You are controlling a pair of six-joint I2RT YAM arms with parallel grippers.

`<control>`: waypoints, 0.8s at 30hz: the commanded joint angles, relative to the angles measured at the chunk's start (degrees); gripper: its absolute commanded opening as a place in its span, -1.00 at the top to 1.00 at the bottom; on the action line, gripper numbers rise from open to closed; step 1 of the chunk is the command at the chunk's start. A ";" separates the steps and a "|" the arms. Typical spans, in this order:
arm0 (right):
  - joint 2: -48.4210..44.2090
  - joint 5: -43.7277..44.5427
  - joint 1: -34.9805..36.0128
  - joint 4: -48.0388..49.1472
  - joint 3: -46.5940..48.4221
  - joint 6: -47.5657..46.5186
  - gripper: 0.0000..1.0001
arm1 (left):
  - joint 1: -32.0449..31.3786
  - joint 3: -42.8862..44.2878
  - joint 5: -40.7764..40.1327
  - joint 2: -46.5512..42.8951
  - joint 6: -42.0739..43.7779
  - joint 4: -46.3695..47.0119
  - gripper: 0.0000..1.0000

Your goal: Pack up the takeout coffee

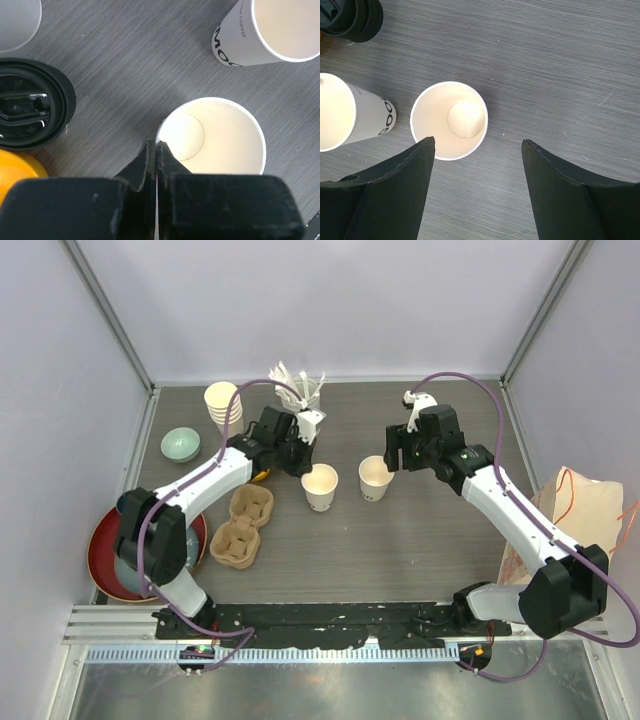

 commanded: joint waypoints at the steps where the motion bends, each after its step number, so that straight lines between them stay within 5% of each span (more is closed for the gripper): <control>1: -1.99 0.41 -0.01 0.96 1.60 -0.46 -0.50 | -0.24 -0.35 -0.09 -0.15 3.28 5.65 1.00; 6: -1.73 0.41 -0.01 0.88 1.68 -0.37 -0.50 | -0.33 0.08 1.06 1.17 4.69 4.86 0.85; 9: -1.82 -1.42 -0.01 0.96 1.51 -0.46 -0.50 | -0.33 0.26 2.02 0.65 5.75 4.42 0.37; 10: -1.82 -1.52 0.08 0.88 1.51 -0.37 -0.50 | -0.33 0.43 2.46 0.12 6.18 4.24 0.07; 15: -1.73 -1.88 0.08 0.88 1.33 -0.55 -0.50 | -0.07 6.91 1.77 -1.11 6.19 -1.19 -0.38; 20: -1.91 -2.23 0.08 1.23 0.89 -0.64 -0.50 | 1.25 13.96 -5.87 -0.68 4.52 -5.33 -0.31; 24: -1.91 -2.49 0.08 1.32 0.45 -0.81 -0.50 | 2.66 16.77 -14.21 3.09 6.96 -6.83 0.10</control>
